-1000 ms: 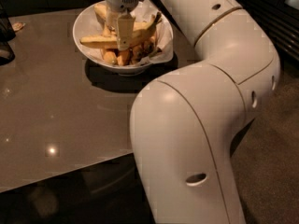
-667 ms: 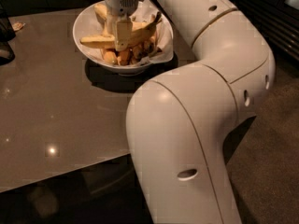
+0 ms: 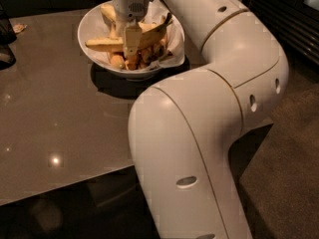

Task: Pick banana from white bowl

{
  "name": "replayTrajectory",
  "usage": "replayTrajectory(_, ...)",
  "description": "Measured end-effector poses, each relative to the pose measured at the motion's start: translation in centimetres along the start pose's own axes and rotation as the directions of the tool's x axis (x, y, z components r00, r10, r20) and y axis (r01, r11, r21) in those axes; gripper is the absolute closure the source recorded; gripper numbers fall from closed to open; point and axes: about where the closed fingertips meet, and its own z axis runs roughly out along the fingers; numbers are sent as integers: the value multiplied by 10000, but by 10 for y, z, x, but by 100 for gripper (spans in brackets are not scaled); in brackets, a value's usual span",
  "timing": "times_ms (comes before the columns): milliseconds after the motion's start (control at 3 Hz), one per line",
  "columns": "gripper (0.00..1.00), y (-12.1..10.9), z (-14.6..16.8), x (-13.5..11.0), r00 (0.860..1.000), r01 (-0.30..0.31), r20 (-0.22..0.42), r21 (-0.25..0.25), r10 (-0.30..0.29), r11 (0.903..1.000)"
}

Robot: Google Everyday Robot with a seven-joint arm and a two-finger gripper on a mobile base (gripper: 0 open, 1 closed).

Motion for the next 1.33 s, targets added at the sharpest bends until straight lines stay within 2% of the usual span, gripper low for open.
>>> replayTrajectory(333, 66, 6, 3, 4, 10000, -74, -30, -192, 73, 9998)
replayTrajectory(667, 90, 6, 3, 4, 10000, -75, -31, -193, 74, 9998)
replayTrajectory(1000, 100, 6, 3, 4, 10000, -75, -31, -193, 74, 9998)
replayTrajectory(1333, 100, 10, -11, 5, 9992, -392, -43, 413, 394, 9984)
